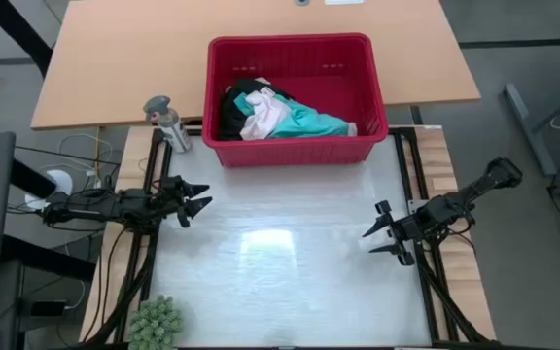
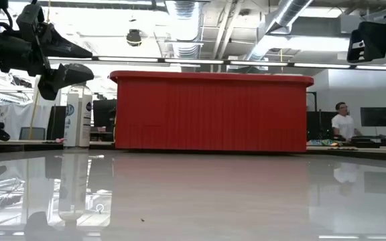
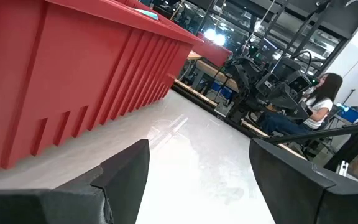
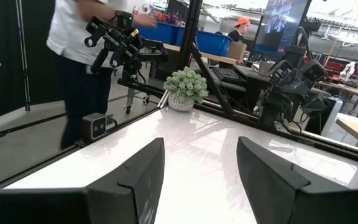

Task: Fold Laundry from Bin

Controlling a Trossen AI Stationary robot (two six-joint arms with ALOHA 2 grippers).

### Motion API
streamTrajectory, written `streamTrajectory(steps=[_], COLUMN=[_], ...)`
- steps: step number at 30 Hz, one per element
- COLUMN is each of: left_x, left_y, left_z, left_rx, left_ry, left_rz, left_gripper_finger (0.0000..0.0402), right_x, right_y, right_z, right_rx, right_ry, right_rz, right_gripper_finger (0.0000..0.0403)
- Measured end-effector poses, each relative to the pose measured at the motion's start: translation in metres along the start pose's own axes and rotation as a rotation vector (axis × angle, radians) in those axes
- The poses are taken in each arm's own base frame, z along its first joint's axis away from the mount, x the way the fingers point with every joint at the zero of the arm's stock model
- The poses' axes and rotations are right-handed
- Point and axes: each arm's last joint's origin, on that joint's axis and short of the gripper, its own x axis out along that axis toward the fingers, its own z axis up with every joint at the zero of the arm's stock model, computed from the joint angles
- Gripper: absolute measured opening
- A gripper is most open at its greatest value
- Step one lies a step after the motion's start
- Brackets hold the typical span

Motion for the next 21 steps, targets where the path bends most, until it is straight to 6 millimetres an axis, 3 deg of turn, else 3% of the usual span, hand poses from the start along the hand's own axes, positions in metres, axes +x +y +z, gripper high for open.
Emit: streamTrajectory(steps=[21], left_x=[0.0000], left_y=[-0.0001], left_z=[0.0004], left_rx=[0.015], left_ry=[-0.005], left_rz=[0.001], left_gripper_finger=[0.0265], right_x=[0.0000], right_y=[0.0001], right_z=[-0.0003], right_rx=[-0.001], right_ry=[0.003], right_rz=[0.001], right_gripper_finger=[0.0223])
